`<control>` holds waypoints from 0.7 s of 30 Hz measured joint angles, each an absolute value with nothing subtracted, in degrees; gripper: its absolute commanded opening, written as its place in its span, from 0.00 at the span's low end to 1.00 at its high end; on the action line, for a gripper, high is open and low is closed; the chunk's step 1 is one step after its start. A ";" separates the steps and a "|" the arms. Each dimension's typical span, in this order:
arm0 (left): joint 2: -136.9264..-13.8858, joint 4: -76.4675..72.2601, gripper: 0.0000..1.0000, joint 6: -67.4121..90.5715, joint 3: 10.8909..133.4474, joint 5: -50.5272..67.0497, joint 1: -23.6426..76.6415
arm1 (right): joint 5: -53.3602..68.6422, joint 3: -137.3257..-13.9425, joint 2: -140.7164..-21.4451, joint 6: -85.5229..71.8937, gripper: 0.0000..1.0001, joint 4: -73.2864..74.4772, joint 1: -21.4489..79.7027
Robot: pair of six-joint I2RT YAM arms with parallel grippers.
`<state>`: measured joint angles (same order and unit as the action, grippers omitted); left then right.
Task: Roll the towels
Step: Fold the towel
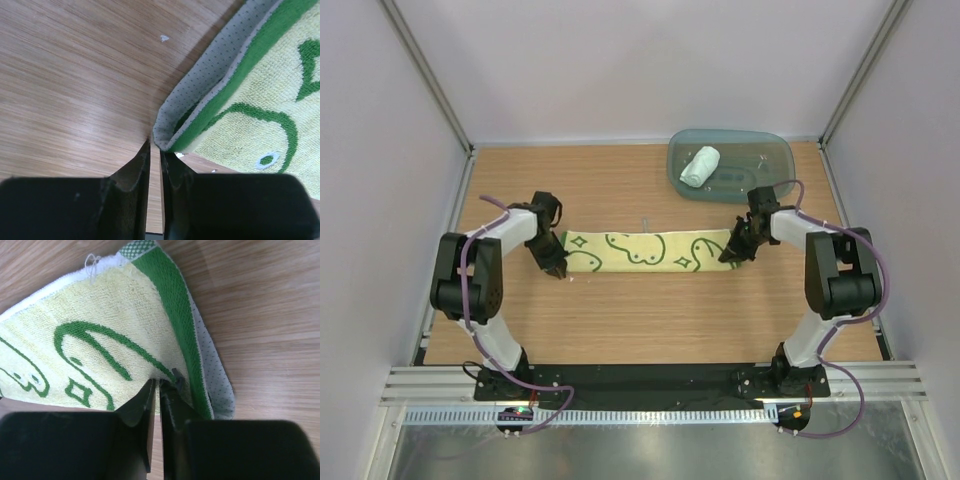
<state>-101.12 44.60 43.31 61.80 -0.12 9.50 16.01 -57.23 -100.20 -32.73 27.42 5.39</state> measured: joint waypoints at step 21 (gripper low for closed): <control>-97.45 46.89 0.16 44.75 69.45 -2.42 14.24 | 20.95 -62.83 -93.27 -28.88 0.24 31.38 16.05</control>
<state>-97.45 46.89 44.75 69.45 -2.42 14.24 20.95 -62.83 -93.27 -28.88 31.38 16.05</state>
